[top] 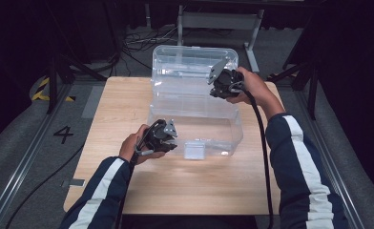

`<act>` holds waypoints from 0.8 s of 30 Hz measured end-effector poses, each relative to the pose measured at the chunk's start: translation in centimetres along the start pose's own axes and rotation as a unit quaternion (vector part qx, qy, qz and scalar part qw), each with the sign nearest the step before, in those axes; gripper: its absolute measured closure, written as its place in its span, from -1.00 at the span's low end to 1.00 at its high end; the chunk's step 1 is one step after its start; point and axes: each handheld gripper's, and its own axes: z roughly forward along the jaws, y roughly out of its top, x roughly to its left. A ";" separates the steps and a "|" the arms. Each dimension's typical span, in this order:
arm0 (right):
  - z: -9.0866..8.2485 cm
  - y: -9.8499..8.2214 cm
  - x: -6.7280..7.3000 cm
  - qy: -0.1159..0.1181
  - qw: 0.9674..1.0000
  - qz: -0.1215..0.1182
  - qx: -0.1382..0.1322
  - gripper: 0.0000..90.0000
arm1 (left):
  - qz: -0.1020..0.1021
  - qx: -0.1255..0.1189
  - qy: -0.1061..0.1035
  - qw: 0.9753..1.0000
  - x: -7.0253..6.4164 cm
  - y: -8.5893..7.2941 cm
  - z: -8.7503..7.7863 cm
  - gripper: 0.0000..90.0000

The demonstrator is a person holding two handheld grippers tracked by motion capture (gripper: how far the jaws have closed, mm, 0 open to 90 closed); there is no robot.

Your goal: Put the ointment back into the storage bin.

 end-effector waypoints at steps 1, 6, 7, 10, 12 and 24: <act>-0.1 0.0 0.1 0.000 1.000 -0.002 -0.002 0.91 | 0.000 0.000 0.000 1.000 0.0 0.0 0.0 0.60; -0.4 -0.3 0.8 -0.002 1.000 0.000 -0.009 0.90 | -0.001 -0.002 0.004 1.000 -0.1 0.0 0.0 0.59; -0.5 -0.4 0.9 -0.001 1.000 -0.002 -0.010 0.90 | 0.000 -0.003 0.006 1.000 -0.1 -0.1 0.0 0.59; -0.6 -0.5 1.2 -0.002 1.000 0.000 -0.012 0.90 | 0.001 -0.004 0.007 1.000 -0.1 -0.1 0.0 0.58; -0.7 -0.6 1.4 -0.003 1.000 -0.003 -0.017 0.90 | 0.001 -0.003 0.007 1.000 -0.2 -0.1 0.0 0.58; -1.0 -1.5 2.9 -0.017 0.999 0.005 -0.044 0.87 | 0.008 -0.007 0.020 1.000 -0.4 -0.2 0.1 0.55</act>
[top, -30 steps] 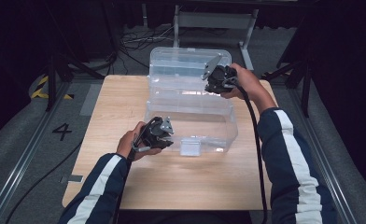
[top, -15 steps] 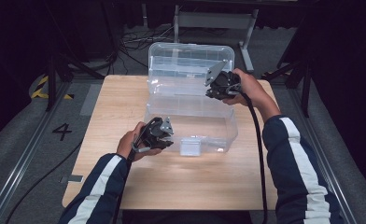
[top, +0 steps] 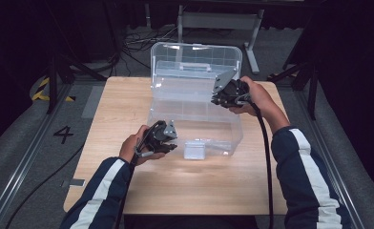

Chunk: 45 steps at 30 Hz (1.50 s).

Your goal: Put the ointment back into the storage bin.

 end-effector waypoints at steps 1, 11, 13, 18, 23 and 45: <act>0.0 -0.1 0.0 0.000 1.000 -0.001 -0.003 0.87 | 0.000 -0.001 0.002 1.000 0.0 0.0 0.0 0.54; -0.1 -1.5 1.1 -0.007 0.998 0.026 -0.057 0.84 | 0.007 -0.005 0.023 1.000 -0.5 -0.1 0.1 0.47; -0.2 -1.9 1.2 -0.001 0.997 0.035 -0.072 0.83 | 0.006 -0.006 0.026 1.000 -0.6 -0.1 0.1 0.46; -0.1 -2.4 1.6 0.002 0.994 0.049 -0.094 0.82 | 0.007 -0.012 0.027 1.000 -0.7 -0.2 0.2 0.45; -0.1 -3.0 1.8 0.004 0.991 0.065 -0.116 0.80 | 0.008 -0.026 0.034 0.999 -0.8 -0.3 -0.2 0.48; 0.0 -4.5 3.2 -0.011 0.978 0.107 -0.178 0.75 | -0.002 -0.055 0.046 0.997 -0.9 -1.0 -1.6 0.48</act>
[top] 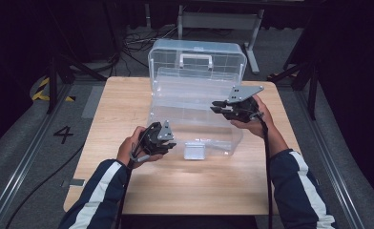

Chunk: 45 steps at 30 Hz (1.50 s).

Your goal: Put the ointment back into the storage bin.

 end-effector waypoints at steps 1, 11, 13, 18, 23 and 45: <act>0.0 -0.1 0.0 0.000 1.000 0.001 -0.003 0.74 | 0.002 0.001 0.002 1.000 0.0 0.0 -0.1 0.47; -0.2 -0.6 0.6 -0.005 1.000 0.010 -0.017 0.73 | 0.011 -0.001 0.012 1.000 -0.1 -0.3 -0.6 0.46; -0.2 -0.6 0.7 -0.005 1.000 0.009 -0.016 0.73 | 0.004 -0.015 0.011 1.000 0.0 -0.4 -1.0 0.47; -0.3 -0.7 1.0 -0.005 1.000 0.004 -0.013 0.73 | 0.004 -0.025 0.012 1.000 0.0 -0.4 -1.6 0.55; -0.3 -0.8 1.2 -0.005 1.000 0.000 -0.010 0.72 | -0.002 -0.037 0.010 0.999 0.1 -0.6 -2.2 0.63; -0.3 -1.1 1.6 0.002 1.000 -0.004 -0.008 0.72 | -0.066 -0.075 0.067 0.993 3.5 -3.6 -5.6 1.00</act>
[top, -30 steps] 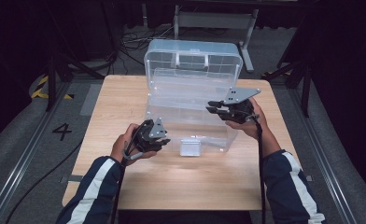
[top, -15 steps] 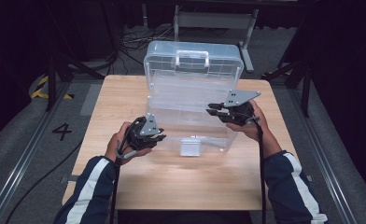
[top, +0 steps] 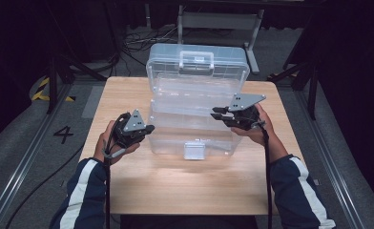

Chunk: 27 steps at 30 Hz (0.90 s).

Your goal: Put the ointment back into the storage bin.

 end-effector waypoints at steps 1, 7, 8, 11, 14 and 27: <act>0.0 0.0 0.0 0.001 1.000 0.000 0.000 0.72 | -0.004 -0.001 0.006 1.000 0.3 -0.1 0.1 1.00; 0.0 0.0 0.0 0.002 1.000 -0.001 0.001 0.72 | -0.048 -0.019 0.028 0.998 2.8 -0.5 0.5 1.00; 0.0 0.0 0.1 0.002 1.000 -0.001 0.001 0.72 | -0.052 -0.022 0.030 0.998 3.0 -0.6 0.6 1.00; 0.0 0.0 0.2 0.001 1.000 -0.002 0.004 0.72 | -0.062 -0.029 0.032 0.997 3.9 -0.9 1.1 1.00; 0.1 0.1 0.3 0.000 1.000 -0.005 0.007 0.72 | -0.064 -0.029 0.030 0.997 4.3 -0.9 1.3 1.00; 0.1 -0.2 0.7 0.009 1.000 -0.006 0.013 0.72 | -0.092 -0.106 0.039 0.989 5.6 1.7 1.0 1.00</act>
